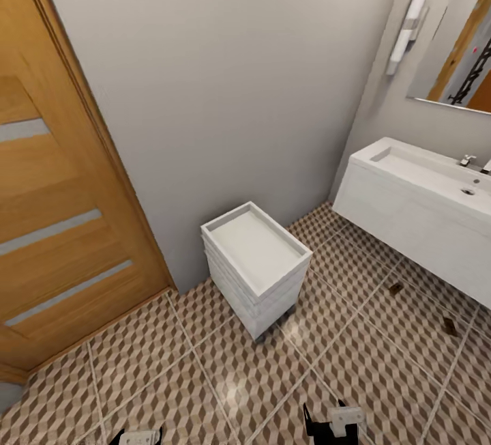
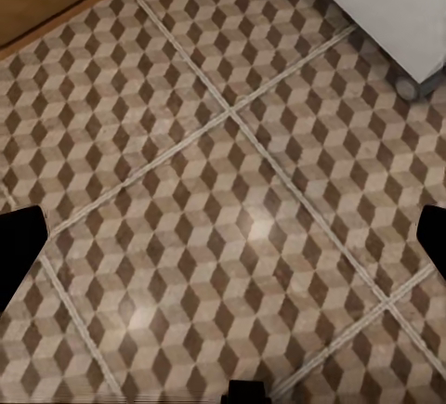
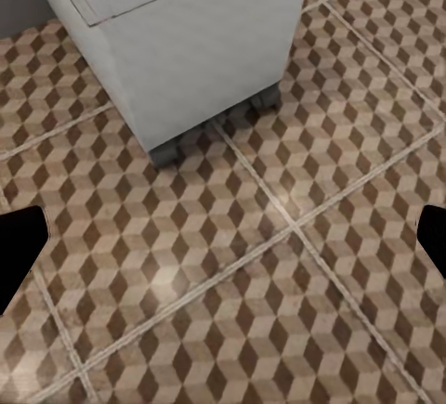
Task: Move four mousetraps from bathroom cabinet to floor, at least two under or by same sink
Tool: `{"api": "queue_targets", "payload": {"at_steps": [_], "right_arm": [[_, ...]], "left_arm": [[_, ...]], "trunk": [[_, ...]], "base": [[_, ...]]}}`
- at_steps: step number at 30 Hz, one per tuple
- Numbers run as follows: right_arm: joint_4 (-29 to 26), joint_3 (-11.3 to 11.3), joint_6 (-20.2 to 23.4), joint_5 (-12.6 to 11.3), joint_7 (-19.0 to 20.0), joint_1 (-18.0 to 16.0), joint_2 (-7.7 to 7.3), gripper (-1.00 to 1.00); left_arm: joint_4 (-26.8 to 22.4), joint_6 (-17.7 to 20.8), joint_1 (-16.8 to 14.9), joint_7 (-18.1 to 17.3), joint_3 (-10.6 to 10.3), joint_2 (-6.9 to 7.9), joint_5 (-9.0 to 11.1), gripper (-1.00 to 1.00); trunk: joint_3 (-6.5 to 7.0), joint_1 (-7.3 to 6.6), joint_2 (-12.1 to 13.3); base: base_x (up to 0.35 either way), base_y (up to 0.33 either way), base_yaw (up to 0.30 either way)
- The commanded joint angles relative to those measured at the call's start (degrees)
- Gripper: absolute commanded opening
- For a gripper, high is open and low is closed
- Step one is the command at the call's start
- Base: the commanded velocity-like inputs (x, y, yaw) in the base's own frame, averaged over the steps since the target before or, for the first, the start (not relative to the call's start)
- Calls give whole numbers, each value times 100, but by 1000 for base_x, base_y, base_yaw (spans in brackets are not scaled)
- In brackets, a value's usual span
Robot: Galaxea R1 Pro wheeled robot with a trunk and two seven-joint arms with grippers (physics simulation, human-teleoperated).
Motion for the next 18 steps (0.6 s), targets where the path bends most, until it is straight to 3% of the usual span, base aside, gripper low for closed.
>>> {"api": "queue_targets", "payload": {"at_steps": [1,18], "right_arm": [[4,51,-13,-14,-46,-3,1,100],[6,52,-13,-14,-46,-3,2,100]], "left_arm": [[26,-34,-12,3,-16,-1,23,100],[27,-31,-12,3,-16,-1,23,100]], "trunk": [[-13,3,-11],[-75,3,-11]], "base": [[0,0,262],[0,0,262]]}}
